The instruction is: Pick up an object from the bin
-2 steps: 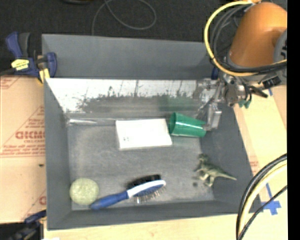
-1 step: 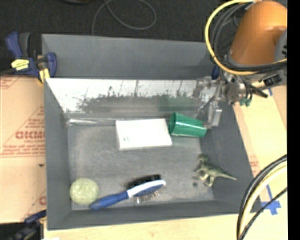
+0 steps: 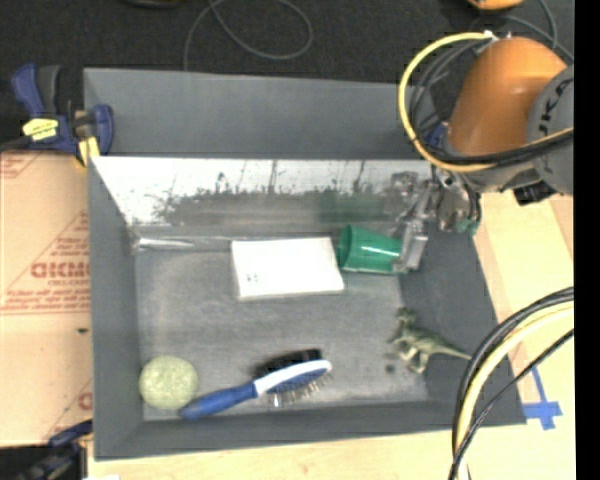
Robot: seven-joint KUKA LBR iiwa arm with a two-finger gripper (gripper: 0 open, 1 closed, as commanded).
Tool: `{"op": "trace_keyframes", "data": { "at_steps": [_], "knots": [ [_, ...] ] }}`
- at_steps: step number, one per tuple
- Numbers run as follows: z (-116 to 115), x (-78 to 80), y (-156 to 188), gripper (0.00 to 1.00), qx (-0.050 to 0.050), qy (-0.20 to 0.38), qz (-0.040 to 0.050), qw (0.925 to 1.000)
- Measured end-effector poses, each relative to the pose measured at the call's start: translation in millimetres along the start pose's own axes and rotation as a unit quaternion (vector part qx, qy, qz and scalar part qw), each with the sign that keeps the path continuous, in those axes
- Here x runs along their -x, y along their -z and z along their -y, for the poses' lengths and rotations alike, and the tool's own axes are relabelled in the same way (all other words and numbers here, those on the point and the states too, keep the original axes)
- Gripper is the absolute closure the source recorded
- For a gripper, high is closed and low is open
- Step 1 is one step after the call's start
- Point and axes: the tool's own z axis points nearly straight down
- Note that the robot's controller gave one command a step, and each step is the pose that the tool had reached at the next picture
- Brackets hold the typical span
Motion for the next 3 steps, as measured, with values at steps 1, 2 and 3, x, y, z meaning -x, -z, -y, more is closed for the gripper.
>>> {"op": "trace_keyframes", "data": {
  "at_steps": [1,2,3],
  "knots": [
    [2,-11.0,-26,0.0,-0.001,0.036,-0.0047,0.9994],
    [0,-3.6,-48,0.0,0.0,-0.084,-0.0043,0.9965],
    [-1,-0.7,-121,0.0,-0.002,-0.082,-0.0061,0.9966]
  ]
}}
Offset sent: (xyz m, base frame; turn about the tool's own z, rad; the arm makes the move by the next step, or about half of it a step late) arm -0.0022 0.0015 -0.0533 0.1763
